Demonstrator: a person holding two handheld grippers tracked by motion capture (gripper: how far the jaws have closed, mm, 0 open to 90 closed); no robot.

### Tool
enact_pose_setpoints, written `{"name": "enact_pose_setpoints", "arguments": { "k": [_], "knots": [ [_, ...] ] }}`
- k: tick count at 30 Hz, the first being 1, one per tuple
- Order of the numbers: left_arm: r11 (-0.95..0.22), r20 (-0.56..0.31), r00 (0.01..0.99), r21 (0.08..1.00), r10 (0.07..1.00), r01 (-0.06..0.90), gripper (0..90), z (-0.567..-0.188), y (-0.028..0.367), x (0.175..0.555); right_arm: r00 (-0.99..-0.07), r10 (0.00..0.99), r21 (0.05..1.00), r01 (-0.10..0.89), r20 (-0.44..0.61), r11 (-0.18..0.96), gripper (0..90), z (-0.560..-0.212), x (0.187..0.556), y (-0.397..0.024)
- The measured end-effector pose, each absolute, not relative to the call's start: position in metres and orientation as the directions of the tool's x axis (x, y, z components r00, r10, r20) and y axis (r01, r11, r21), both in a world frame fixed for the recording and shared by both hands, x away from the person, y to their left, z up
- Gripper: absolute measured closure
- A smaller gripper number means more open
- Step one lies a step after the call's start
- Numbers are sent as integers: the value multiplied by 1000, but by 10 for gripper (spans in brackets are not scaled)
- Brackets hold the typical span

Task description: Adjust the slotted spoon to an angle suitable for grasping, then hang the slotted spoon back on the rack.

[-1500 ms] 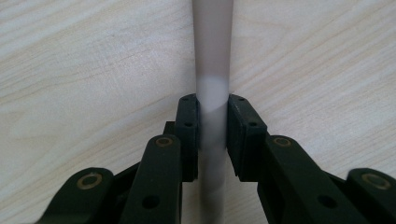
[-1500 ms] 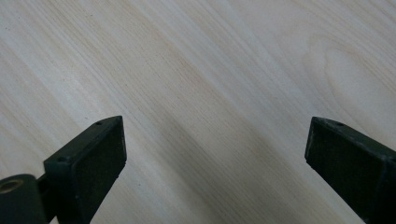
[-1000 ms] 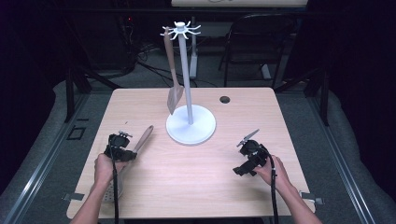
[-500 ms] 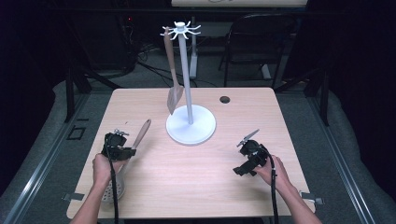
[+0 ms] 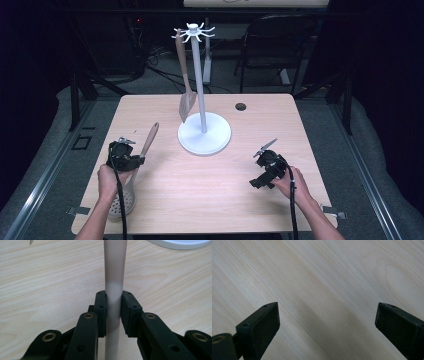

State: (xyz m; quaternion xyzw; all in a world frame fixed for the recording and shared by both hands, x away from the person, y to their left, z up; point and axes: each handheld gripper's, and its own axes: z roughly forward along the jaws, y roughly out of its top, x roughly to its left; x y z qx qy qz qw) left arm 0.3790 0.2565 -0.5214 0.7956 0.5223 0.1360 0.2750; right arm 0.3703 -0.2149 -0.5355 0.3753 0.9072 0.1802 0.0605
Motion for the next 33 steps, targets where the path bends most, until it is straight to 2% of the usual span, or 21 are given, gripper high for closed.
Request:
{"name": "enact_pose_setpoints", "arguments": {
  "k": [13, 33],
  "knots": [
    [-295, -53, 418, 631, 907, 718, 764, -512, 254, 375, -705, 708, 382, 664, 33, 643, 53, -535, 369, -216],
    [-258, -73, 435, 713, 898, 652, 765, -481, 248, 363, -726, 687, 365, 648, 28, 669, 55, -536, 369, -215]
  ]
}}
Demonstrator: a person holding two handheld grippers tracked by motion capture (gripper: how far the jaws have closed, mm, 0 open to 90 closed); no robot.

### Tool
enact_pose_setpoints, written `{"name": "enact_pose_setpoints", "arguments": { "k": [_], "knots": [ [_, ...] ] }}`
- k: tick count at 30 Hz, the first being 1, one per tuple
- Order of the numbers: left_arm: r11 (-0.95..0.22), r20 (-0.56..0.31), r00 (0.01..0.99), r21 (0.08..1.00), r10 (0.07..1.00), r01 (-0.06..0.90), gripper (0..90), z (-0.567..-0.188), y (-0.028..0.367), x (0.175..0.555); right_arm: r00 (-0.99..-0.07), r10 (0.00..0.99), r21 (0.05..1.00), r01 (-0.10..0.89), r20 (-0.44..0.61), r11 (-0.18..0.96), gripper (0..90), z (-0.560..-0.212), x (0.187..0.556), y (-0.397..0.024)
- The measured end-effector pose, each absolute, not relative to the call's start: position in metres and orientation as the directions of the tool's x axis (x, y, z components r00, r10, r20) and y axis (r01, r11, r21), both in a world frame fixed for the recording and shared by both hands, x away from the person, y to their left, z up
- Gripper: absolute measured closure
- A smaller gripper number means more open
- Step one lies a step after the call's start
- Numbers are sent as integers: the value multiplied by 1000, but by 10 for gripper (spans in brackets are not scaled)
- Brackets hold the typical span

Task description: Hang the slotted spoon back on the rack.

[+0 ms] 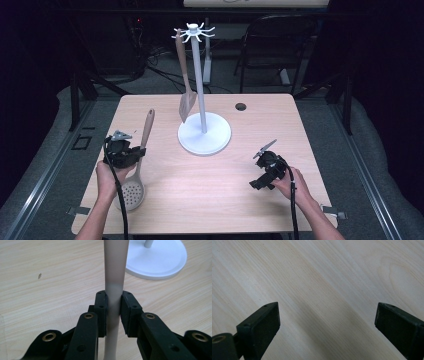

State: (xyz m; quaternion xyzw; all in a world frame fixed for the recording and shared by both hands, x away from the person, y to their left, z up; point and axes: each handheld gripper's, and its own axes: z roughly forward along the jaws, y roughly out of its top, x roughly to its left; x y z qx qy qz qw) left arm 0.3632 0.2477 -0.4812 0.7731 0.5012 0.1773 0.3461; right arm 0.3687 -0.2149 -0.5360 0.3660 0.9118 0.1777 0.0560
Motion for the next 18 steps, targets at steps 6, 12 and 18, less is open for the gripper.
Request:
{"name": "enact_pose_setpoints", "arguments": {
  "k": [6, 12, 18],
  "knots": [
    [-244, -77, 439, 739, 895, 628, 765, -475, 248, 360, -724, 689, 369, 649, 28, 666, 55, -536, 369, -214],
    [-235, -79, 439, 751, 895, 616, 765, -470, 249, 358, -723, 690, 363, 652, 32, 666, 55, -538, 368, -214],
    [-229, -77, 438, 763, 896, 604, 765, -467, 248, 358, -724, 689, 360, 651, 31, 668, 55, -538, 370, -214]
  ]
}}
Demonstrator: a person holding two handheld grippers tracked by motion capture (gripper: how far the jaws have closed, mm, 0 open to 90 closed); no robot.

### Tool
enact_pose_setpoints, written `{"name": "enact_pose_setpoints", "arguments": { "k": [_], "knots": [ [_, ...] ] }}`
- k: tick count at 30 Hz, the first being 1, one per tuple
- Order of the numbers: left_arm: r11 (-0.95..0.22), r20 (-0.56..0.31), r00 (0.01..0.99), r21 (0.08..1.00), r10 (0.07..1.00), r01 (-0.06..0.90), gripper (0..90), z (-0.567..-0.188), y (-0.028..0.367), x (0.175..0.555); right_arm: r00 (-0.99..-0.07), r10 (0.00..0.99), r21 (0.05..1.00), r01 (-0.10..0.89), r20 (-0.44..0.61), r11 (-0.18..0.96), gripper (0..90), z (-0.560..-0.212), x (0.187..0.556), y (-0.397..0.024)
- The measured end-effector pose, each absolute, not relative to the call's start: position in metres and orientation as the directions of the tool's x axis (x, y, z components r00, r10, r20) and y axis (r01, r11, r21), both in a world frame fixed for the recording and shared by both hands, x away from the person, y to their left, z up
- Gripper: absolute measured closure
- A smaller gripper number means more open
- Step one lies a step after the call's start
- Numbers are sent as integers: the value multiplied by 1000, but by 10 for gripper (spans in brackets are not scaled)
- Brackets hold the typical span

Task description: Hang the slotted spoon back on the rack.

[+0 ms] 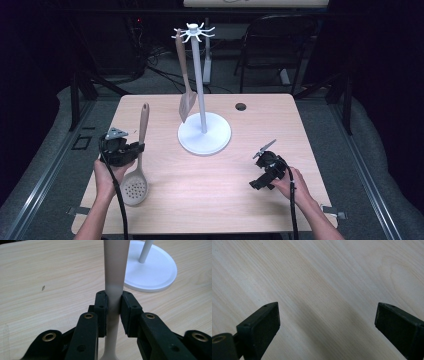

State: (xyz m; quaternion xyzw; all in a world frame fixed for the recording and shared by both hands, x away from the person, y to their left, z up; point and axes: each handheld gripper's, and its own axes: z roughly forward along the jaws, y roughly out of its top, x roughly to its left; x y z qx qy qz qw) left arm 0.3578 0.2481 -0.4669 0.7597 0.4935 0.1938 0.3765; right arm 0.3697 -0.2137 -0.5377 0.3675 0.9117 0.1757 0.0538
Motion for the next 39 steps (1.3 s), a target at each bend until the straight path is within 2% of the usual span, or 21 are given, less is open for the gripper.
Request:
{"name": "enact_pose_setpoints", "arguments": {
  "k": [8, 20, 39],
  "knots": [
    [-206, -82, 455, 811, 886, 547, 766, -453, 244, 353, -724, 689, 357, 652, 30, 669, 55, -538, 370, -214],
    [-192, -43, 489, 887, 871, 421, 766, -421, 227, 346, -725, 688, 356, 651, 31, 671, 55, -539, 370, -214],
    [-276, 16, 560, 882, 828, 383, 766, -390, 183, 381, -726, 686, 364, 649, 35, 668, 56, -538, 370, -213]
  ]
}}
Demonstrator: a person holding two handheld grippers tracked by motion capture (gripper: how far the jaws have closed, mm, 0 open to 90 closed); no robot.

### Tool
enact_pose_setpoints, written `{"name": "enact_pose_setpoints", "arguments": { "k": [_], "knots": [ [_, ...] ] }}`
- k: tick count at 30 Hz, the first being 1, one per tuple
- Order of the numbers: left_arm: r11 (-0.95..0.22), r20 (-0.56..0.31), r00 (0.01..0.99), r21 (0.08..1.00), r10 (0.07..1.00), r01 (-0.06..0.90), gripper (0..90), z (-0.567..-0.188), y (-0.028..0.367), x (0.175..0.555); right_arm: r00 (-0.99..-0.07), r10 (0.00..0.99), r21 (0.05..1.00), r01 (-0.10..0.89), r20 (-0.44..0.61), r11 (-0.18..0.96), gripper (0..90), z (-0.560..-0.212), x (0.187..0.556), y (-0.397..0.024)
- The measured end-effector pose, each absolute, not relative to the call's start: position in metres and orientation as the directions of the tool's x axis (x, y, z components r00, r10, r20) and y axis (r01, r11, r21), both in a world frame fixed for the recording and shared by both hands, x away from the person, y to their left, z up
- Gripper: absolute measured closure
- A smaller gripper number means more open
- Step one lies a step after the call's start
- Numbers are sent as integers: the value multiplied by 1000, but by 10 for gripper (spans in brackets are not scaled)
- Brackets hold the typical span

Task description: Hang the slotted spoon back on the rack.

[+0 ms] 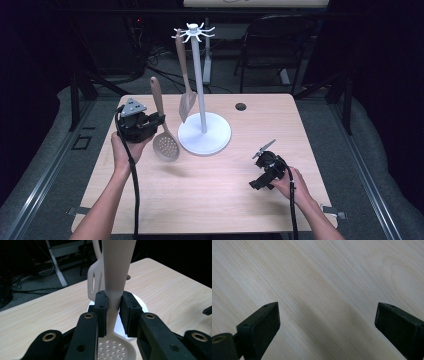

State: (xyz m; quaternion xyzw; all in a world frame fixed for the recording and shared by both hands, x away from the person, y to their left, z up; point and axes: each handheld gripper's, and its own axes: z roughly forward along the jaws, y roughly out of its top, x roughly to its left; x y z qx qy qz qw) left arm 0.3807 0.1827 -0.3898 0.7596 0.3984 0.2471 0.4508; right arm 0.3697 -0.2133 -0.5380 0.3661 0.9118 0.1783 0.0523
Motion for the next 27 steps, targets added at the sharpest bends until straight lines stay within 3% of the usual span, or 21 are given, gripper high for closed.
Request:
{"name": "enact_pose_setpoints", "arguments": {
  "k": [27],
  "knots": [
    [-310, 40, 606, 885, 795, 349, 765, -346, 145, 417, -721, 692, 376, 653, 40, 658, 55, -536, 369, -215]
  ]
}}
